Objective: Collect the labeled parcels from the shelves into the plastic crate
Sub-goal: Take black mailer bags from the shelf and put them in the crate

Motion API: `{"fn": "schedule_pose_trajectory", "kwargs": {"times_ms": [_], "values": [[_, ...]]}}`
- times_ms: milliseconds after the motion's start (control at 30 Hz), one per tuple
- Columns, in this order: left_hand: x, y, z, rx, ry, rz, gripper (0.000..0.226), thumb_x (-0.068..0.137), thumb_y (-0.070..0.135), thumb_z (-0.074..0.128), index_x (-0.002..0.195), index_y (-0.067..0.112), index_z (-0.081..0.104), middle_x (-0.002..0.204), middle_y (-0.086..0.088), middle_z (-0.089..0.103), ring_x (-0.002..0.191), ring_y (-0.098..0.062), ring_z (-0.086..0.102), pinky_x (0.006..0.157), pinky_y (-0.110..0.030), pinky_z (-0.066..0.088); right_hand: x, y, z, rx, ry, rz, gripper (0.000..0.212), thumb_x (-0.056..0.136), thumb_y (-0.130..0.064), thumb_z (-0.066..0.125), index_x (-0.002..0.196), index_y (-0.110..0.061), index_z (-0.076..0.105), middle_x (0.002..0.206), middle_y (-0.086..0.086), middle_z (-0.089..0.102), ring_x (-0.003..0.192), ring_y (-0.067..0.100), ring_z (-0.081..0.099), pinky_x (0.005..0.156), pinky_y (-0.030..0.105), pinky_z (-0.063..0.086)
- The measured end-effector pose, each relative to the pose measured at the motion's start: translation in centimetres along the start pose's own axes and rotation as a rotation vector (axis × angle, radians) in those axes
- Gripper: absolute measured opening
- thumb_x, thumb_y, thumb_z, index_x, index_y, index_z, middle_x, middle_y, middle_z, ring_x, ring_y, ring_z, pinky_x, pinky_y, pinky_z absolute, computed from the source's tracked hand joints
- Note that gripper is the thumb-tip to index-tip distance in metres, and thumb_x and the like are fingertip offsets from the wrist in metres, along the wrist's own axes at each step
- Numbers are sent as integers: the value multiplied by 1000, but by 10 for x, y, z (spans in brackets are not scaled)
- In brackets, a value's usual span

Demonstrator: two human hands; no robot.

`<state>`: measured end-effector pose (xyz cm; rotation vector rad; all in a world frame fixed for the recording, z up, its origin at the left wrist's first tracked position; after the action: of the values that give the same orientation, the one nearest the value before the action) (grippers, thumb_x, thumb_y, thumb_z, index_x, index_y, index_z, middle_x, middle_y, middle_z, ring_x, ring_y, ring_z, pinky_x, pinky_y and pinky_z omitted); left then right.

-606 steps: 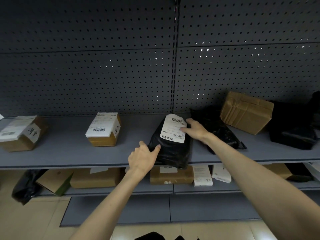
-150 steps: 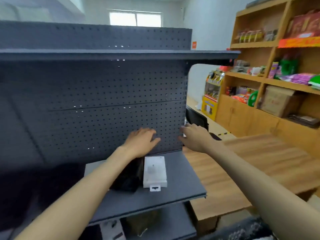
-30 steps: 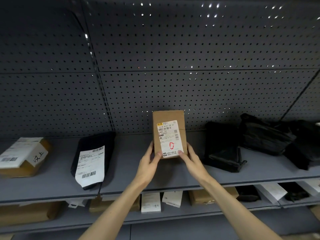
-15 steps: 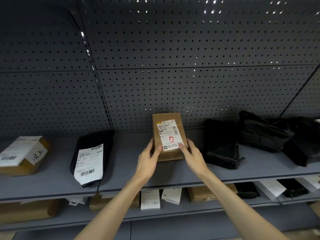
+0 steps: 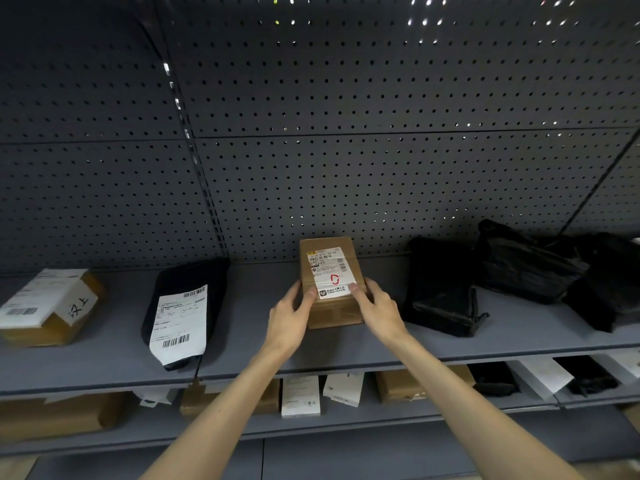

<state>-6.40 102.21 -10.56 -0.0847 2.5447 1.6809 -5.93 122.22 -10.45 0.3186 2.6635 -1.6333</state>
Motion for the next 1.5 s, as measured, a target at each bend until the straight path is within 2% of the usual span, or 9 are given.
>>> {"fn": "schedule_pose_trajectory", "kwargs": {"times_ms": [133,233,333,600,900,1133,1233,1400,1500], "values": [[8,21,-9,270,42,64,66,100,44,53,158,25,27,157,-9,38,145,-28,35,112,-43,37,8,-8,-14,-226,-41,-1,59,98,-54,48,145,-18,45,136,6,57,124,26,55,100,39,48],[16,65,-3,476,37,247,61,99,34,55,154,22,34,150,-8,41,137,-27,37,107,-41,39,12,-25,-35,-524,-8,-86,61,98,-56,44,146,-18,44,142,14,50,132,33,45,103,44,44],[21,104,28,631,-63,381,56,102,36,50,154,19,36,151,-7,41,138,-28,39,107,-40,39,15,-36,-65,-696,33,-129,54,100,-51,44,141,-17,50,138,16,52,129,36,45,101,44,43],[17,154,129,737,-253,544,57,104,44,45,154,19,36,155,-6,38,141,-27,38,110,-40,41,8,-18,-163,-870,130,-107,50,101,-48,44,135,-13,54,127,17,56,120,38,49,98,45,44],[13,141,213,774,-338,431,61,104,48,43,156,19,33,155,-7,38,140,-31,37,111,-45,39,17,55,-213,-786,70,53,51,100,-49,44,130,-9,54,125,16,56,121,38,49,94,44,45],[5,103,237,651,-334,188,64,106,46,42,161,19,22,162,-11,25,146,-33,31,116,-41,34,28,116,-192,-437,-11,148,54,100,-54,43,117,-7,63,107,15,67,103,35,62,80,39,50],[-1,101,242,598,-266,148,65,106,43,43,161,17,20,161,-12,24,146,-33,29,117,-41,33,30,122,-181,-343,-68,91,56,103,-49,37,132,-7,58,120,15,65,116,34,58,100,47,47],[-9,98,244,465,-164,67,67,104,49,44,160,17,24,159,-12,29,146,-34,30,118,-46,34,28,124,-187,-213,-82,97,52,102,-47,43,136,-9,56,132,11,61,124,30,55,101,46,48],[-15,98,246,408,-105,25,69,103,52,45,160,17,25,159,-15,29,147,-34,29,118,-43,32,27,123,-193,-163,-98,113,57,102,-45,46,148,-11,44,145,8,52,134,27,48,109,40,43]]}}
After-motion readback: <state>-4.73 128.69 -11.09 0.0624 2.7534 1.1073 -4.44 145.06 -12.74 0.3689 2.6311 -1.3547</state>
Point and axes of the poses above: each hand's wrist, its own x-axis towards the middle knuckle, its own z-axis out of the palm, y = z × x, the point moved 10 cm from there along x, towards the middle knuckle
